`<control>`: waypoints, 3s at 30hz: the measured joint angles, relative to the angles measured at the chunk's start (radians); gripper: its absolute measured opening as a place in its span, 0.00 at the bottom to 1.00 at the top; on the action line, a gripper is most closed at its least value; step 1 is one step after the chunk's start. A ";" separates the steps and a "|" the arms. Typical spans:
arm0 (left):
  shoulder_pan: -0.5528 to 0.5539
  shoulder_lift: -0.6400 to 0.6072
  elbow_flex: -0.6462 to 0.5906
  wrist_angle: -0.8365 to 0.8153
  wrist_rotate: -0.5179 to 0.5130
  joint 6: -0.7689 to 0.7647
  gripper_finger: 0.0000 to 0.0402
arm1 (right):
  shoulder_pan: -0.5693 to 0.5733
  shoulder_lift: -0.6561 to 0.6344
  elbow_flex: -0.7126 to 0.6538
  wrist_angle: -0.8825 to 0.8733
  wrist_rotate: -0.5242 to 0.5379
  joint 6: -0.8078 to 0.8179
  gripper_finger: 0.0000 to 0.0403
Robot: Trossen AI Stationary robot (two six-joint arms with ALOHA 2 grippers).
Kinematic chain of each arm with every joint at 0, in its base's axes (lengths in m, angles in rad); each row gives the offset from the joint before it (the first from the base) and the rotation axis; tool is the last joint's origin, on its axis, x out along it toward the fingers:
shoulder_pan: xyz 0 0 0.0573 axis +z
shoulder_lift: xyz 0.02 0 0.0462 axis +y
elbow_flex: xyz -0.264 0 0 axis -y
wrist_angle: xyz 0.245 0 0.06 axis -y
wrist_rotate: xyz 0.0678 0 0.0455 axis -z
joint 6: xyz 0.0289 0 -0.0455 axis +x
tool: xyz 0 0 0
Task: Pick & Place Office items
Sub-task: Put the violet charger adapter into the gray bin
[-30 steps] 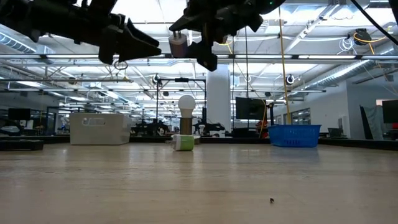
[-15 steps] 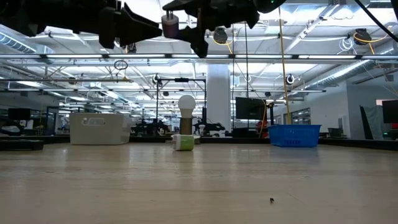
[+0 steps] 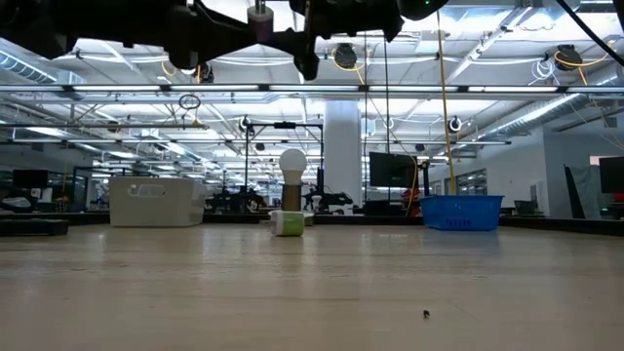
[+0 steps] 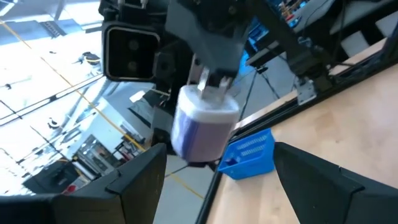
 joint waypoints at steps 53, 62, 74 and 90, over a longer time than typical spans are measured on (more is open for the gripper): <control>-0.032 0.212 0.178 0.287 -0.244 0.454 0.74 | 0.012 0.001 -0.001 0.146 -0.004 0.004 0.56; -0.059 0.211 0.163 0.357 -0.235 0.500 0.74 | 0.009 -0.022 -0.001 0.147 -0.028 0.003 0.56; -0.076 0.211 0.163 0.361 -0.220 0.509 0.63 | 0.010 -0.027 0.000 0.159 -0.028 0.003 0.56; -0.096 0.211 0.163 0.373 -0.200 0.553 0.40 | 0.011 -0.026 -0.001 0.155 -0.034 0.004 0.56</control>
